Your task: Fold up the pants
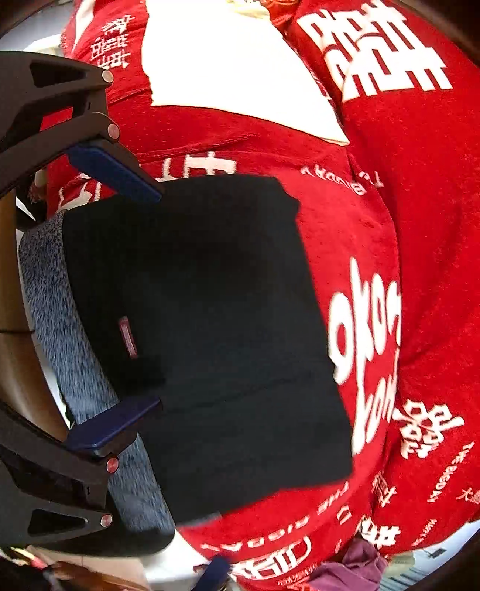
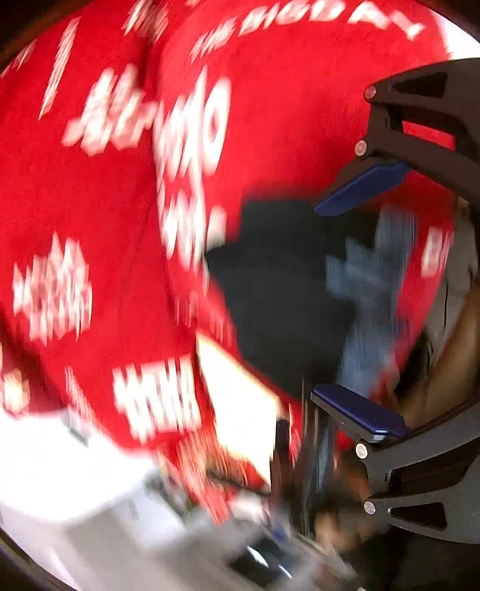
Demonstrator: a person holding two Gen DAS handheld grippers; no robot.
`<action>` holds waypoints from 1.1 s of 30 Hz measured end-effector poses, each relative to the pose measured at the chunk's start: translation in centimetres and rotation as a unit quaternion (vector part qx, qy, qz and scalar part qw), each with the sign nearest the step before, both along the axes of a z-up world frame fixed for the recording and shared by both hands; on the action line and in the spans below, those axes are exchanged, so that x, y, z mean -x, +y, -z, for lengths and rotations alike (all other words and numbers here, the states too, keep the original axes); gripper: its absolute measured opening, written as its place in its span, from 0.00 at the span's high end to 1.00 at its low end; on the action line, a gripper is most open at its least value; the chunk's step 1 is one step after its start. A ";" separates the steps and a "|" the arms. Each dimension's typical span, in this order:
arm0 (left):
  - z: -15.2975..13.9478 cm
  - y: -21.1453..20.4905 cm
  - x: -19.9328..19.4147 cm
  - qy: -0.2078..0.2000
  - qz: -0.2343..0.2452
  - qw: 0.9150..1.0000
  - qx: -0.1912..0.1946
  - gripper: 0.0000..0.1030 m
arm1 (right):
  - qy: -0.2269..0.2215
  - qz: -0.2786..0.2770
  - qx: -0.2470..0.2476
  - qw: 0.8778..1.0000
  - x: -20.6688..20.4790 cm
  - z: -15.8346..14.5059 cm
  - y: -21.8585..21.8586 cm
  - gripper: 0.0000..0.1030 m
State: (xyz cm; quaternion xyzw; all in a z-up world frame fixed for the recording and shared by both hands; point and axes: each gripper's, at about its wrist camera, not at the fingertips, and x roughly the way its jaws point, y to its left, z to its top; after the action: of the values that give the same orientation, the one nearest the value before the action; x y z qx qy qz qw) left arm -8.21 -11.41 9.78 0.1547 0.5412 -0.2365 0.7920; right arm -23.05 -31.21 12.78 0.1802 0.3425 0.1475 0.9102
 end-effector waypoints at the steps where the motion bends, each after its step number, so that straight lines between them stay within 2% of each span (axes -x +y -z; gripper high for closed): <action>1: 0.5 0.3 -0.2 0.005 -0.005 1.000 -0.001 0.00 | -0.004 -0.038 -0.006 0.999 0.0 0.0 1.4 0.07; 3: 1.2 1.1 -0.5 0.015 -0.016 1.000 0.007 0.00 | 0.019 -0.113 -0.002 0.993 -0.7 1.6 4.7 0.06; 4: 1.4 1.1 -0.8 0.016 -0.017 1.000 0.010 0.00 | 0.044 -0.124 0.012 0.991 -1.3 2.9 5.6 0.05; 6: 1.6 1.3 -0.8 0.010 -0.018 1.000 0.007 0.00 | 0.120 -0.092 0.073 0.986 -3.1 6.7 6.1 0.05; 8: 1.6 1.2 -0.7 0.004 -0.013 1.000 0.003 0.00 | 0.158 -0.074 0.028 0.984 -3.7 8.7 4.9 0.05; 9: 1.6 1.3 -0.6 0.003 -0.012 1.000 0.003 0.00 | 0.158 -0.065 -0.001 0.985 -3.6 8.5 4.4 0.05; 11: 1.7 1.4 -0.6 0.003 -0.013 1.000 0.005 0.00 | 0.147 -0.064 -0.006 0.987 -3.3 6.9 4.3 0.05; 14: 1.7 1.4 -0.7 0.002 -0.016 1.000 0.007 0.00 | 0.090 -0.060 0.036 0.993 -2.9 3.1 4.3 0.04; 18: 1.7 1.4 -0.6 0.002 -0.018 1.000 0.008 0.00 | 0.057 0.020 0.079 0.995 -5.9 0.6 1.5 0.00; 21: 1.7 1.4 -0.7 0.002 -0.018 1.000 0.007 0.00 | 0.074 0.070 0.070 0.992 -10.3 1.4 -1.0 0.00; 23: 1.7 1.4 -0.6 0.002 -0.018 1.000 0.006 0.00 | 0.087 0.075 0.031 0.993 -12.9 2.3 -1.6 0.00; 25: 1.7 1.4 -0.6 0.001 -0.019 1.000 0.008 0.00 | 0.095 0.073 0.015 0.993 -14.8 3.0 -1.8 0.00; 30: 2.0 1.5 -0.7 0.001 -0.019 1.000 0.013 0.00 | 0.116 0.066 0.035 0.990 -16.9 5.3 -1.4 0.00; 33: 2.1 1.6 -0.7 0.001 -0.019 1.000 0.017 0.00 | 0.088 0.058 0.040 0.994 -16.1 5.5 -1.0 0.03</action>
State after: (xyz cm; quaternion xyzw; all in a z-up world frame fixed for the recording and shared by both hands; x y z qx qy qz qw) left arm -7.54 -9.82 7.65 0.1307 0.5412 -0.2308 0.7980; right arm -6.96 -32.19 7.32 0.1754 0.4160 0.0639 0.8900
